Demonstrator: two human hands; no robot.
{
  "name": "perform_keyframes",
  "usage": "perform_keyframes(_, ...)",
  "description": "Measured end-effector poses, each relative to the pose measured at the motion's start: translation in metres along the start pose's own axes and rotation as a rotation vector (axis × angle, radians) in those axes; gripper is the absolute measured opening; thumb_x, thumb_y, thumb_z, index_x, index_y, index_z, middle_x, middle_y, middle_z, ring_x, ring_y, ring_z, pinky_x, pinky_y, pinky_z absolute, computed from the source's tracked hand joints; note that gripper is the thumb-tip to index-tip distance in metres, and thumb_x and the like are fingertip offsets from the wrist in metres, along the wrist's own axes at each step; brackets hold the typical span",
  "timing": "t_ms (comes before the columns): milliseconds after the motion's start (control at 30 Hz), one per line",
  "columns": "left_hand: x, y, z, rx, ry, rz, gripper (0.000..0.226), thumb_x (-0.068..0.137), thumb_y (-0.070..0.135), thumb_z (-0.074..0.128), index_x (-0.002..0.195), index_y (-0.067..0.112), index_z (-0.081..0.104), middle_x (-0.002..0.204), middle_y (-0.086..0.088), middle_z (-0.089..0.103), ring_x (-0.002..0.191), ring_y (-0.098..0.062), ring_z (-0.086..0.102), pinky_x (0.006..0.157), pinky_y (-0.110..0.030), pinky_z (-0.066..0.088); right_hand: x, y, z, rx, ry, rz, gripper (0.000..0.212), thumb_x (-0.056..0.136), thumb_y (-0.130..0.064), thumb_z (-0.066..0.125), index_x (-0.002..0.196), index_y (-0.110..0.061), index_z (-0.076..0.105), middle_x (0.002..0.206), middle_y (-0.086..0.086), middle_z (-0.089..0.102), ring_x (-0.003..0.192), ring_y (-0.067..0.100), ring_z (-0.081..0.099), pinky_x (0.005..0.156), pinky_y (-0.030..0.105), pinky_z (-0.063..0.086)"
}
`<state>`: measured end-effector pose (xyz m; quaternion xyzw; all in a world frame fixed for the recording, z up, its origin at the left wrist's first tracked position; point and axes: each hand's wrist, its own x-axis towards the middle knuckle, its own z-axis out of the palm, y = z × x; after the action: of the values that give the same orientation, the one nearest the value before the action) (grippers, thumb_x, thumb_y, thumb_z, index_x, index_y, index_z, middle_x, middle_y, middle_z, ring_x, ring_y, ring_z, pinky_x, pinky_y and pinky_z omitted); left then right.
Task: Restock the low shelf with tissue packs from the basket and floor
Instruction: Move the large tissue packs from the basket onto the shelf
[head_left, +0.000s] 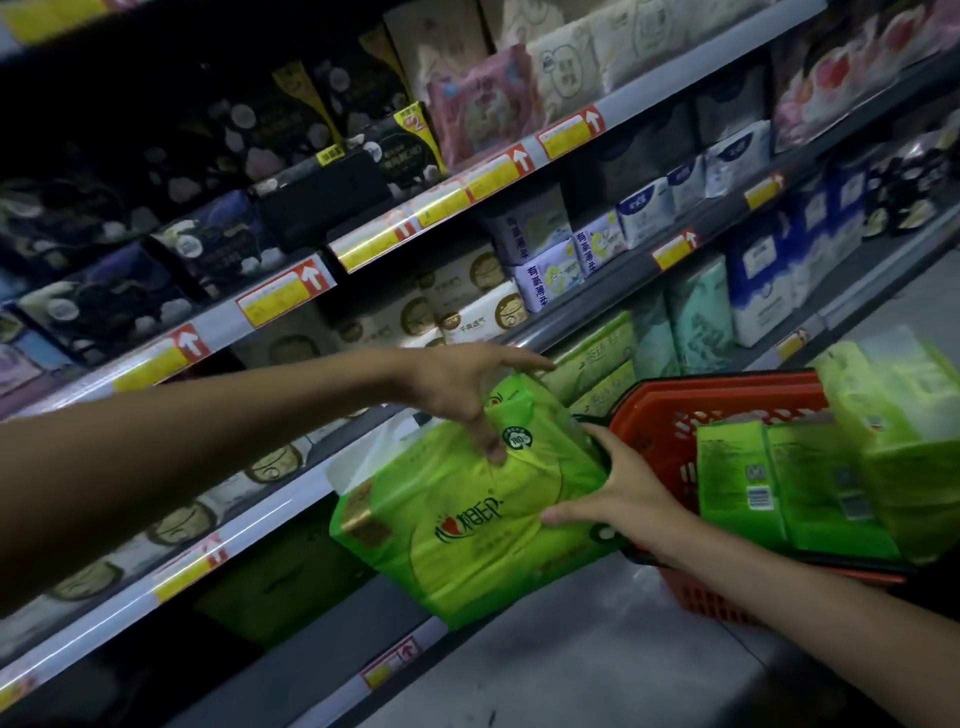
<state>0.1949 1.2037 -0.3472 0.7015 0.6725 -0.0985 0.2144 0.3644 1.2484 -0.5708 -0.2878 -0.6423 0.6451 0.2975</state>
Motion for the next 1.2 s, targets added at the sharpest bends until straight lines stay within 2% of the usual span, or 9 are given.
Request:
perform_keyframes(167,-0.032,-0.047,0.033,-0.194,0.283,-0.062,0.111,0.067,0.051,0.093,0.159,0.040,0.030,0.157,0.015,0.040,0.139,-0.009,0.045,0.107,-0.022,0.039,-0.004,0.000,0.009,-0.037,0.038,-0.033,0.113,0.038,-0.035,0.106,0.137,-0.032,0.053,0.122,-0.016,0.065,0.109,0.007,0.065,0.085,0.028,0.059)
perform_keyframes(300,-0.060,-0.088,0.063,-0.421,0.507,-0.166,0.104,0.068,0.066,0.085,0.156,0.048,0.033,0.158,0.019,0.037,0.140,-0.007,0.041,0.111,-0.028,0.038,0.000,-0.003,0.017,-0.021,0.050,-0.023,0.108,0.039,-0.027,0.106,0.136,-0.026,0.058,0.113,-0.012,0.073,0.096,-0.003,0.070,0.077,0.019,0.058)
perform_keyframes(367,-0.076,-0.110,0.079,-0.505,0.618,-0.219,0.098,0.069,0.071,0.082,0.153,0.048,0.039,0.160,0.019,0.036,0.140,-0.005,0.038,0.116,-0.034,0.035,0.003,-0.006,0.022,0.018,0.047,-0.004,0.108,0.039,-0.025,0.106,0.135,-0.029,0.058,0.114,-0.011,0.073,0.094,0.001,0.072,0.072,0.025,0.061)
perform_keyframes(467,-0.101,-0.140,0.106,-0.732,0.793,-0.264,0.095,0.063,0.080,0.079,0.147,0.052,0.047,0.152,0.017,0.051,0.138,-0.008,0.049,0.118,-0.043,0.040,0.008,-0.010,0.031,0.063,0.042,0.027,0.113,0.033,-0.031,0.107,0.135,-0.033,0.058,0.113,-0.007,0.075,0.100,0.014,0.074,0.082,0.043,0.064)
perform_keyframes(600,-0.123,-0.164,0.154,-1.139,0.933,-0.300,0.096,0.058,0.070,0.086,0.144,0.049,0.048,0.148,0.009,0.053,0.131,-0.012,0.057,0.108,-0.036,0.048,0.014,-0.009,0.049,0.106,0.023,0.095,0.101,0.037,-0.026,0.105,0.127,-0.033,0.062,0.103,-0.006,0.079,0.085,0.013,0.077,0.076,0.051,0.064)
perform_keyframes(700,-0.132,-0.174,0.198,-1.389,0.874,-0.337,0.105,0.047,0.067,0.095,0.139,0.041,0.053,0.135,0.004,0.069,0.118,-0.020,0.069,0.097,-0.042,0.058,0.021,-0.006,0.066,0.156,-0.002,0.143,0.102,0.027,-0.032,0.103,0.122,-0.029,0.066,0.099,-0.003,0.080,0.086,0.018,0.078,0.069,0.042,0.063)
perform_keyframes(867,-0.147,-0.195,0.254,-1.465,0.711,-0.360,0.097,0.058,0.045,0.098,0.142,0.022,0.056,0.135,-0.004,0.070,0.123,-0.028,0.067,0.109,-0.056,0.049,0.028,0.003,0.094,0.226,-0.110,0.262,0.093,0.032,-0.026,0.098,0.120,-0.014,0.070,0.104,0.012,0.079,0.092,0.033,0.077,0.084,0.045,0.060)
perform_keyframes(1100,-0.164,-0.219,0.296,-1.452,0.623,-0.442,0.058,0.080,0.003,0.083,0.134,0.013,0.064,0.129,-0.003,0.073,0.118,-0.024,0.070,0.098,-0.041,0.058,0.033,0.039,0.119,0.126,-0.214,0.363,0.074,0.057,-0.007,0.096,0.125,-0.015,0.067,0.108,0.013,0.078,0.097,0.036,0.076,0.094,0.058,0.057)
perform_keyframes(1200,-0.166,-0.224,0.332,-1.510,0.599,-0.502,0.056,0.081,-0.001,0.082,0.132,0.011,0.065,0.124,-0.004,0.075,0.115,-0.025,0.072,0.088,-0.035,0.061,0.034,0.058,0.125,-0.004,-0.269,0.397,0.083,0.045,-0.024,0.103,0.121,-0.015,0.069,0.105,0.009,0.079,0.096,0.031,0.077,0.090,0.052,0.060)
